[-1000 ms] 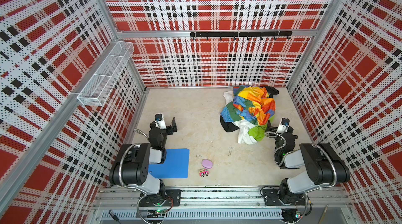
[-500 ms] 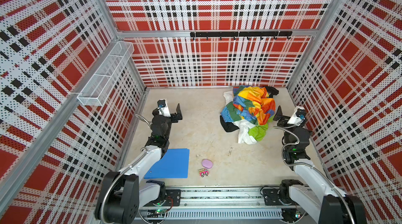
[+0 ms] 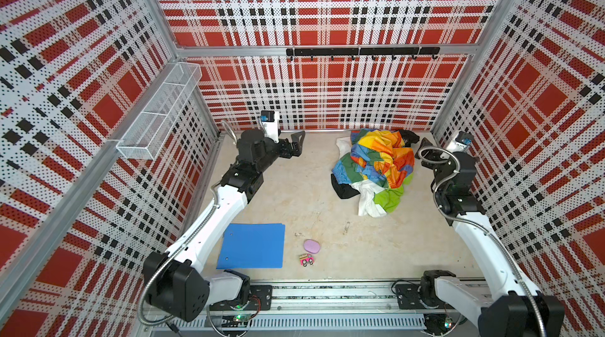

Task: Pick out a specific cloth from the pile
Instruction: 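Reach the right gripper into the clothes pile while raising the left arm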

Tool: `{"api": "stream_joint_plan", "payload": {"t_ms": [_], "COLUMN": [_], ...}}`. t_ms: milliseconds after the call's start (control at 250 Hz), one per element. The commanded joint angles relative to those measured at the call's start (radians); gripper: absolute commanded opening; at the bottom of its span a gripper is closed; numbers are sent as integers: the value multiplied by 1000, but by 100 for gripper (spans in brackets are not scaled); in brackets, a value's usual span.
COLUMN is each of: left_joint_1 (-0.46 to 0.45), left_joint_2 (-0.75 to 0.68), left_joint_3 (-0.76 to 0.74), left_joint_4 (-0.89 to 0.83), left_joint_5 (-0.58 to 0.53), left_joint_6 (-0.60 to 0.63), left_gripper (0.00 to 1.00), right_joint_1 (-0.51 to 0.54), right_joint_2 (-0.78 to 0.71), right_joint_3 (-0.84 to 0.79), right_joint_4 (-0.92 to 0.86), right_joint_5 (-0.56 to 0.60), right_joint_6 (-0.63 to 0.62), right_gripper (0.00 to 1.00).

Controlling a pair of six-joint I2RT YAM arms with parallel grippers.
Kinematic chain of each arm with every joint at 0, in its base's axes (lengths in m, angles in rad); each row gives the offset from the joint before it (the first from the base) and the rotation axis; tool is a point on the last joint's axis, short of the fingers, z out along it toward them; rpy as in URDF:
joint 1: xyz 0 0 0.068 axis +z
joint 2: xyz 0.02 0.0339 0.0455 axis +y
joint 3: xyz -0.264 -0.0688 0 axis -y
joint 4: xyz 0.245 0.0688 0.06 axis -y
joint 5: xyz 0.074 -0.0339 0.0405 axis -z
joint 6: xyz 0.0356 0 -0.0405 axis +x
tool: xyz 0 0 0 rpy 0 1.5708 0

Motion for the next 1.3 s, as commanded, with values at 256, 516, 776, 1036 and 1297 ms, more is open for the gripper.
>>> {"api": "stream_joint_plan", "payload": {"t_ms": [256,516,776,1036,1297], "left_joint_1": [-35,-37,-44,-50,-50], "left_joint_2": [79,50,46,43,39], "left_joint_3": [18,4,4,4,2], "left_joint_4": [-144,-144,-146,-148,-149], "left_joint_5": [208,179,171,164,149], "left_joint_6": [37,37,35,41,45], "left_gripper": [99,99,99,99,99], "right_joint_1": [2,35,59,151,198], "right_joint_2": [249,417,544,553,696], "right_joint_3": [120,161,218,402,668], "right_joint_4": [-287,-325,-283,-368,-405], "right_joint_5": [-315,-304,-265,-35,-32], "right_joint_6": [122,160,191,174,174], "right_gripper": [100,100,68,17,15]}}
